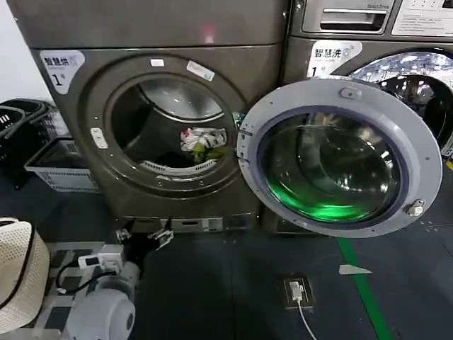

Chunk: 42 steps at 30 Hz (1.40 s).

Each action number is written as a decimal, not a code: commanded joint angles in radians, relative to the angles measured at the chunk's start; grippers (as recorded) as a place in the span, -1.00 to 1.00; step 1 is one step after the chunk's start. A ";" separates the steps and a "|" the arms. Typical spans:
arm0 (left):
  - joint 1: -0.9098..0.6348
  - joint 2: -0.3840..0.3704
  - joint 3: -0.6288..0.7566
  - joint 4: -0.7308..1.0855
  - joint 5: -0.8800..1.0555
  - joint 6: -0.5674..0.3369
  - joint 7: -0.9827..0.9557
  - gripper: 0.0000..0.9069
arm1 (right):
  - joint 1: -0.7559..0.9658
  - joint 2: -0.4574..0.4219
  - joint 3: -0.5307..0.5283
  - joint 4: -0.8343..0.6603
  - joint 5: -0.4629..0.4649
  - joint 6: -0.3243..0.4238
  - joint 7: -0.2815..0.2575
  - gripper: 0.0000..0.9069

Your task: Grasp the clothes from the dryer.

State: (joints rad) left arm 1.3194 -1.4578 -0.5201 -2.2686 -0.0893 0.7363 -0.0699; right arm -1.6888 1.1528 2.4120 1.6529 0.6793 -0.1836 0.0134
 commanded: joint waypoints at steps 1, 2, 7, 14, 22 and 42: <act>0.004 0.000 -0.002 -0.002 -0.009 0.049 0.001 1.00 | -0.001 0.004 0.001 0.002 0.003 0.002 0.003 1.00; 0.005 0.000 -0.003 -0.001 -0.008 0.049 0.001 1.00 | -0.002 0.005 0.001 0.002 0.002 0.003 0.001 1.00; 0.007 -0.003 0.000 0.000 -0.007 0.049 0.001 1.00 | -0.001 0.013 -0.002 0.006 0.003 0.008 -0.002 1.00; 0.010 -0.004 -0.001 0.001 -0.004 0.049 0.001 1.00 | -0.001 0.013 0.001 0.004 0.006 0.011 0.009 1.00; 0.011 -0.006 0.000 0.003 -0.003 0.049 0.003 1.00 | 0.001 0.012 -0.001 0.003 0.005 0.017 0.012 1.00; 0.011 -0.006 0.002 0.004 0.004 0.049 0.003 1.00 | 0.004 0.016 -0.003 0.001 0.005 0.018 0.015 1.00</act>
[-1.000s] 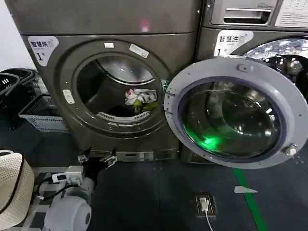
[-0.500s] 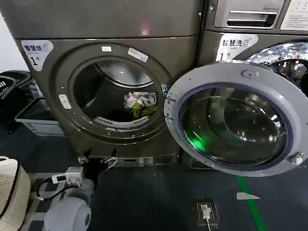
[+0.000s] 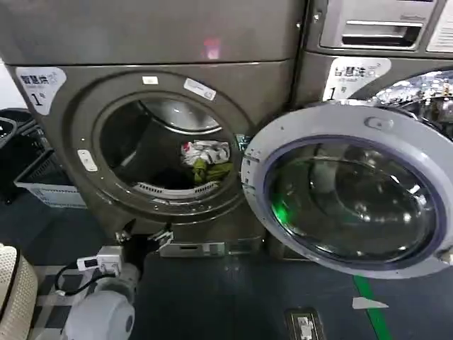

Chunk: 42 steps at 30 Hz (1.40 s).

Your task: Grasp the clothes from the dryer.

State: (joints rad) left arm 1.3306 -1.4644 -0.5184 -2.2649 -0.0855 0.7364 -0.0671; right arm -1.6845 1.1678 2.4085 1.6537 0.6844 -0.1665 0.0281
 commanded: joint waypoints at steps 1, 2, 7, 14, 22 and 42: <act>0.000 0.000 0.001 0.000 0.000 0.049 0.000 1.00 | 0.000 0.001 0.001 0.000 0.000 0.001 0.000 1.00; 0.000 0.001 0.001 -0.001 0.000 0.049 0.000 1.00 | 0.000 0.002 0.001 0.000 0.000 0.001 0.000 1.00; 0.003 0.001 0.001 -0.002 0.002 0.049 0.000 1.00 | -0.001 0.004 0.000 0.001 -0.001 0.001 0.000 1.00; 0.005 0.000 0.001 -0.002 0.008 0.049 0.000 1.00 | 0.001 0.003 -0.002 0.001 -0.001 0.000 0.001 1.00; 0.007 0.000 0.001 -0.003 0.009 0.049 0.000 1.00 | 0.000 0.003 -0.002 0.000 -0.001 0.000 0.000 1.00; 0.001 0.008 0.003 0.002 0.010 0.049 0.000 1.00 | 0.003 0.008 -0.013 0.003 -0.006 0.003 0.010 1.00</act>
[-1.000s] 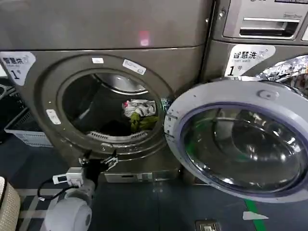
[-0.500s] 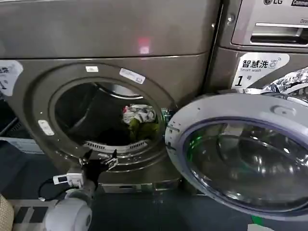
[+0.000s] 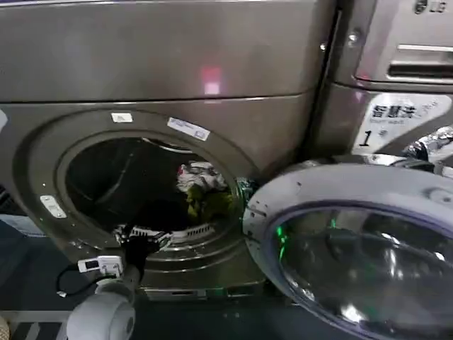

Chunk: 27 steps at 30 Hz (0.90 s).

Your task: Grasp the clothes from the dryer.

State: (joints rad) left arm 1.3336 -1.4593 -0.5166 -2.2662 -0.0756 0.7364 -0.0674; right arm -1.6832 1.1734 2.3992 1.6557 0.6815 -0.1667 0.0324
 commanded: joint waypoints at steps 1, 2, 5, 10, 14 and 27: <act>-0.004 0.003 0.000 0.005 0.002 0.049 0.000 1.00 | 0.000 0.004 -0.006 0.002 -0.004 0.002 0.007 1.00; -0.006 0.004 0.000 0.006 0.003 0.049 0.000 1.00 | -0.001 0.005 -0.009 0.003 -0.004 0.004 0.007 1.00; -0.017 0.004 -0.003 0.017 0.016 0.049 0.001 1.00 | -0.002 0.005 -0.009 0.006 -0.004 0.010 0.006 1.00; -0.068 -0.008 -0.002 0.064 0.065 0.049 0.005 1.00 | 0.004 0.007 -0.017 0.013 -0.004 0.016 0.007 1.00; -0.132 -0.011 0.000 0.133 0.100 0.047 0.003 1.00 | 0.003 0.008 -0.019 0.013 -0.003 0.018 0.006 1.00; -0.399 0.025 -0.031 0.449 0.919 -0.145 0.605 1.00 | -0.001 0.005 -0.023 0.010 -0.003 0.030 0.000 1.00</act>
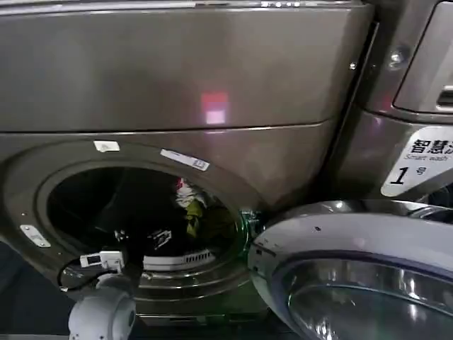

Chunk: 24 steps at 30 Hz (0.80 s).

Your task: Grasp the clothes from the dryer.

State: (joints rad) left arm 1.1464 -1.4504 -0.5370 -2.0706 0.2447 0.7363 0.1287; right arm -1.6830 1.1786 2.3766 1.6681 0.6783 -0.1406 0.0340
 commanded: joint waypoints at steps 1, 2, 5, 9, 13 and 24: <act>-0.228 0.019 -0.009 0.269 0.662 -0.184 0.467 1.00 | -0.001 0.000 0.000 -0.003 0.000 0.004 -0.001 1.00; -0.256 0.019 -0.008 0.291 0.705 -0.212 0.533 1.00 | -0.001 -0.001 0.000 -0.002 0.000 0.003 -0.001 1.00; -0.343 0.020 -0.006 0.354 0.870 -0.331 0.635 1.00 | -0.002 -0.004 -0.002 0.002 -0.001 0.002 0.000 1.00; -0.397 0.033 -0.039 0.375 0.981 -0.582 0.991 1.00 | -0.004 -0.009 -0.002 0.002 -0.003 0.001 0.001 1.00; -0.428 0.051 -0.030 0.392 1.011 -0.724 1.218 1.00 | 0.000 -0.012 -0.005 0.007 -0.010 -0.001 0.002 1.00; -0.472 0.072 -0.002 0.453 1.132 -0.886 1.220 1.00 | 0.004 -0.017 -0.013 0.005 -0.020 0.000 0.002 1.00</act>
State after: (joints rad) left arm 0.7478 -1.3920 -0.5464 -1.6973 1.1969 0.0924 1.1445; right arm -1.6825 1.1627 2.3651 1.6707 0.6591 -0.1408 0.0361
